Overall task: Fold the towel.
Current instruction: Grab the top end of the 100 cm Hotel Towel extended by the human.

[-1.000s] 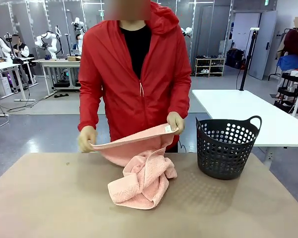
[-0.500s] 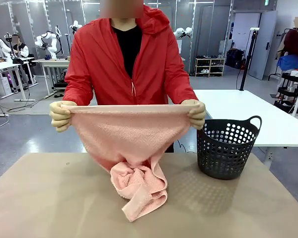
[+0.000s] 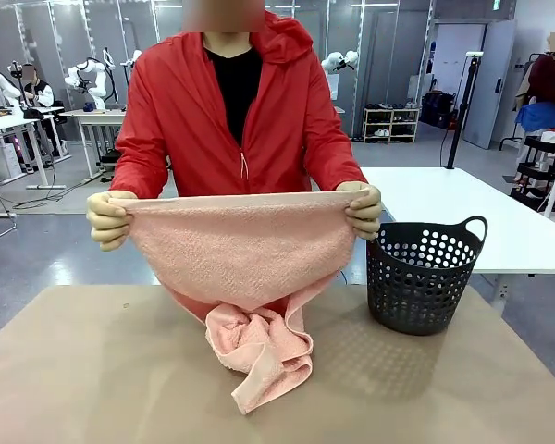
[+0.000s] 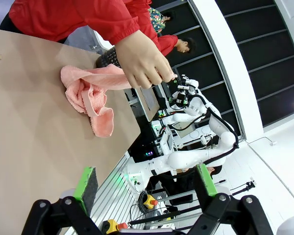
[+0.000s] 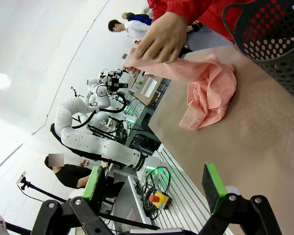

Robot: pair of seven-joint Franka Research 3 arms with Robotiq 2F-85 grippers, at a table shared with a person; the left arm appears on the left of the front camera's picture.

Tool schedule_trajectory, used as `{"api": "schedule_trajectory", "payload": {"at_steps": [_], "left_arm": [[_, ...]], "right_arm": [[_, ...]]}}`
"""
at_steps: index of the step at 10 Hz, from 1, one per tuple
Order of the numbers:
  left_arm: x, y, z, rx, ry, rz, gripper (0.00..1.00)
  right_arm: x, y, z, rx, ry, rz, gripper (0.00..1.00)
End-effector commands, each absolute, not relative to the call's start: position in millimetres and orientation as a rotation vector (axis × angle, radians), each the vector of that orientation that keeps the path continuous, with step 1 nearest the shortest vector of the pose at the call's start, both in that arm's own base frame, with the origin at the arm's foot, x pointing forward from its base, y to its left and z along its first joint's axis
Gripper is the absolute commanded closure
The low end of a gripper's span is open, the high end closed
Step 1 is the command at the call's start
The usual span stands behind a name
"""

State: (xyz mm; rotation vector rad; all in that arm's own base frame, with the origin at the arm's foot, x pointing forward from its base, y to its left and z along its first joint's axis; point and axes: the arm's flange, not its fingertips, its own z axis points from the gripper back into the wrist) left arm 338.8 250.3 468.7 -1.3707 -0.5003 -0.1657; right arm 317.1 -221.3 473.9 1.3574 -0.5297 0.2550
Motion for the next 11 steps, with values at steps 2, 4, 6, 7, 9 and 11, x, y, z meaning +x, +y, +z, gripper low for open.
{"api": "schedule_trajectory", "payload": {"at_steps": [2,4,6,7,9,11], "left_arm": [[338,252,468,-1.38,-0.5,-0.174,0.0],[338,252,468,-1.38,-0.5,-0.174,0.0],[337,236,508,-1.22,-0.564,-0.302,0.0],[337,223,555,-1.096,-0.625,-0.411,0.0],[332,180,651,-0.753,-0.764,-0.668,0.0],[324,110,714,-0.336,-0.824,-0.934,0.0]], "right_arm": [[317,-222,473,1.368,-0.547,0.27,0.0],[317,-222,473,1.368,-0.547,0.27,0.0],[316,-218,502,1.258,-0.594,0.397,0.0],[312,-208,531,1.149,-0.656,0.51,0.0],[301,-166,595,0.875,-0.739,0.737,0.0],[294,-108,657,0.594,-0.789,0.951,0.0]]}}
